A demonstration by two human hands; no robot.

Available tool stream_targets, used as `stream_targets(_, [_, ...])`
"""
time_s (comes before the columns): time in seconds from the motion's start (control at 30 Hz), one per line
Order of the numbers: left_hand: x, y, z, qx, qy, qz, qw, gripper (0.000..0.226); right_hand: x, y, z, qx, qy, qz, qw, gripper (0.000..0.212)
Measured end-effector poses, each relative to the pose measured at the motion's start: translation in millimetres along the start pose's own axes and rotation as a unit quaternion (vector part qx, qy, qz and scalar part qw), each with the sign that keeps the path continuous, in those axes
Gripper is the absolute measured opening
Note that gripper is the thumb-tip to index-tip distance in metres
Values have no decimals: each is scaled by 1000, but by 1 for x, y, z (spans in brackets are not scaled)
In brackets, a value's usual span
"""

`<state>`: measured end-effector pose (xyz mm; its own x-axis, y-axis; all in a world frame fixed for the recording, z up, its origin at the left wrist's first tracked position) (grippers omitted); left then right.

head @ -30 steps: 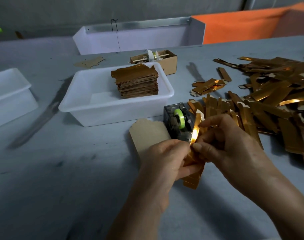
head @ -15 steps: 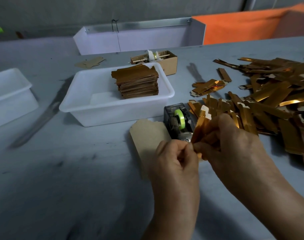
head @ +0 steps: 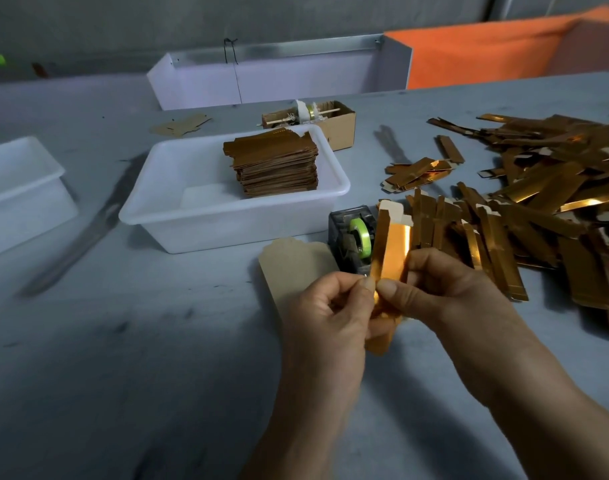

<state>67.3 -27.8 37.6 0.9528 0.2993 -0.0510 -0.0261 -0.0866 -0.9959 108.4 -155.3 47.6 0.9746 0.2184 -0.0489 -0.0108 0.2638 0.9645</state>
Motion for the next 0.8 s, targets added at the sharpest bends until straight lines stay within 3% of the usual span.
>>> stream_targets(0.07, [1,-1,2,35,17,3,999,14,2,-5,-2,12,11,-12,1000,4])
stream_targets(0.2, [1,-19,7,194,23,-55,979,20,2,-7,-4,1,18,-16,1000,19])
stream_targets(0.3, [1,-37,28,367,-82,-132,917,37,11,1,16,3,-26,-1,1000,26])
stream_targets(0.37, [6,-42,53,480,-175,-130,850,41,23,9,44,-37,-81,10,996,27])
stream_targets(0.4, [11,-37,66,507,-198,-103,832,44,32,10,60,-73,-111,8,991,28])
stream_targets(0.47, [26,-15,86,487,-184,-20,854,48,52,6,87,-184,-162,-17,969,37])
stream_targets(0.57, [40,27,85,306,-91,99,942,41,69,-2,108,-390,-211,-44,895,37])
stream_targets(0.63, [41,39,90,210,-107,130,963,30,68,-3,110,-434,-247,-29,866,44])
stream_targets(0.7, [43,44,97,169,-130,139,967,26,60,1,102,-421,-264,5,868,51])
stream_targets(0.8, [47,40,104,155,-139,126,970,21,45,17,78,-361,-246,88,895,43])
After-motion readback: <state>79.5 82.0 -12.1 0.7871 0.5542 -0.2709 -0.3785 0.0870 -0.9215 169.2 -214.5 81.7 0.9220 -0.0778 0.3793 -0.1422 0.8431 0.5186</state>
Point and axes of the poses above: each hand's wrist, its own x-axis towards the middle knuckle, its own z-axis out of the back of the hand, y = z × x, the point moved 9 cm from there along x, towards the middle knuckle, and after that the axes turned 2 degrees about -x, right-handed, at the moved point
